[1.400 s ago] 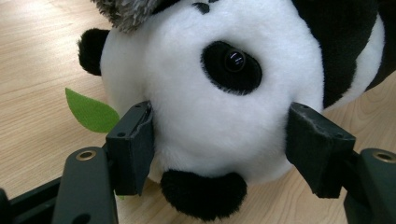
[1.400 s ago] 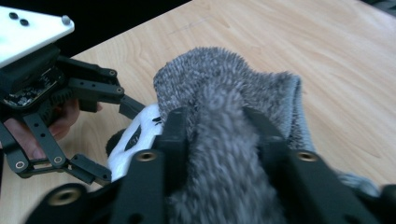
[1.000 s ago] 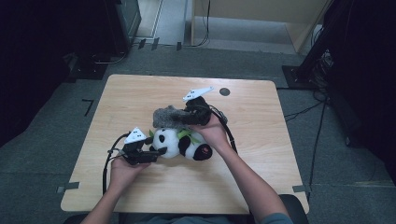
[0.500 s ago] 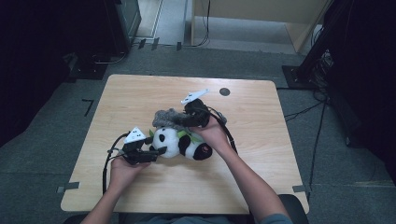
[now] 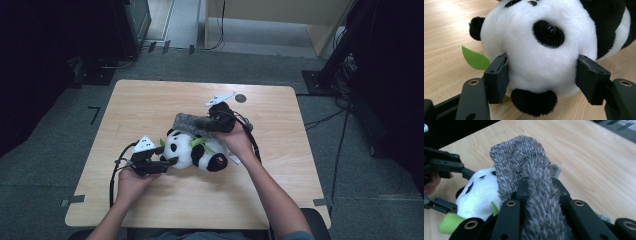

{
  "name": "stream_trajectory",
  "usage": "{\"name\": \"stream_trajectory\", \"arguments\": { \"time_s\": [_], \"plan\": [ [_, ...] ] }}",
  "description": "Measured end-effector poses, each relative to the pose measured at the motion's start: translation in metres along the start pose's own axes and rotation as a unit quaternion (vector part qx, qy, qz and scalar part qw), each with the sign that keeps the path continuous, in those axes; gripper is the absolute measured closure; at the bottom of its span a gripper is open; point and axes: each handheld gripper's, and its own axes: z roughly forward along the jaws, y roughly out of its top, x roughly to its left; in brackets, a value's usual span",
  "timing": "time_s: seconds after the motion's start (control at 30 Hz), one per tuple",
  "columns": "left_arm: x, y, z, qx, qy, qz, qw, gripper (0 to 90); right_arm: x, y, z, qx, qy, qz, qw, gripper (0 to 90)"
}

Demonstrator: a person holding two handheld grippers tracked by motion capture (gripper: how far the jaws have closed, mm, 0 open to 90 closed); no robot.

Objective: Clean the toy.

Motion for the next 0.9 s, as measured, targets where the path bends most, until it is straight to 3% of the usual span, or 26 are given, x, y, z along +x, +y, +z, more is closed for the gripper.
{"name": "stream_trajectory", "arguments": {
  "time_s": [0.27,0.6,0.7,0.8,0.9],
  "plan": [
    [0.000,-0.001,0.000,-0.003,0.001,0.001,1.0000,32.1,-0.016,-0.003,-0.017,-0.013,-0.024,0.021,0.9994,73.3],
    [0.000,-0.002,0.000,0.001,0.002,0.004,1.0000,30.9,-0.026,-0.005,-0.035,-0.028,-0.049,0.031,0.9979,73.5],
    [0.000,-0.002,0.000,0.000,0.002,0.004,1.0000,30.4,-0.024,-0.002,-0.045,-0.047,-0.050,0.031,0.9972,73.7],
    [-0.001,-0.002,0.000,-0.003,0.005,0.008,1.0000,29.5,-0.018,0.003,-0.048,-0.049,-0.048,0.022,0.9974,73.6],
    [-0.001,-0.002,0.000,-0.004,0.005,0.003,1.0000,28.8,-0.005,0.010,-0.049,-0.059,-0.041,0.003,0.9974,73.6]
  ]
}}
